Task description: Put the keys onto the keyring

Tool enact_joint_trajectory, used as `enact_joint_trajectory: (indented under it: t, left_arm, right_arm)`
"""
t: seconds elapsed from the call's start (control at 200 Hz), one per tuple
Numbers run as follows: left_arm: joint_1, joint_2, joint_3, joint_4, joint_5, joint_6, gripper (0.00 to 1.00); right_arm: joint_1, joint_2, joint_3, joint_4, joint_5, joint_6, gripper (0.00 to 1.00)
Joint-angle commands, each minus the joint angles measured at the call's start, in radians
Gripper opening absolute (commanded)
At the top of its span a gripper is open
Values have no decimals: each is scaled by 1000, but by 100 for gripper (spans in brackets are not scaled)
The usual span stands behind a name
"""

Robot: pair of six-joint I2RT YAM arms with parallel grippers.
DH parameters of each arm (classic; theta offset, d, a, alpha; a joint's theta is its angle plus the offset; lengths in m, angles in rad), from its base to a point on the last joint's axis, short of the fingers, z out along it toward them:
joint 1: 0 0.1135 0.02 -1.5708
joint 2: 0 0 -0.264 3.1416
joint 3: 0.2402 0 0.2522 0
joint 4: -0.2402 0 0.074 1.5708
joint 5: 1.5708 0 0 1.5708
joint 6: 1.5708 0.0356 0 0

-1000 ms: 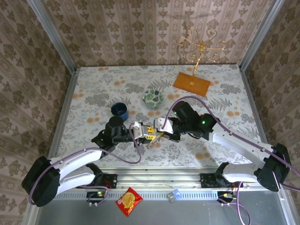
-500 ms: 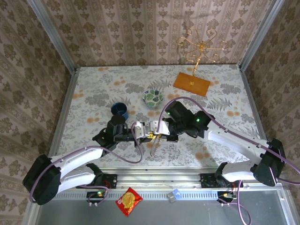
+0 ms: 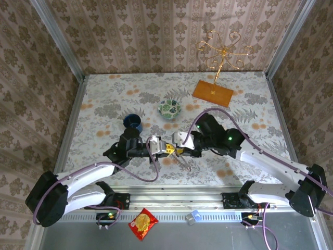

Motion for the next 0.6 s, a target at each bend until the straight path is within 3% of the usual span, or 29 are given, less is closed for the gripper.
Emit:
enact_joint_trajectory:
  t: [0.0, 0.4, 0.595]
  left_arm:
    - [1, -12, -27, 124, 30, -40, 0]
    - [3, 0, -65, 232, 31, -88, 0]
    - [6, 1, -104, 333, 13, -140, 0]
  right_arm:
    - [-41, -41, -64, 113, -93, 74, 28]
    - [-47, -15, -119, 188, -144, 131, 32]
    - [-48, -56, -208, 311, -57, 195, 33]
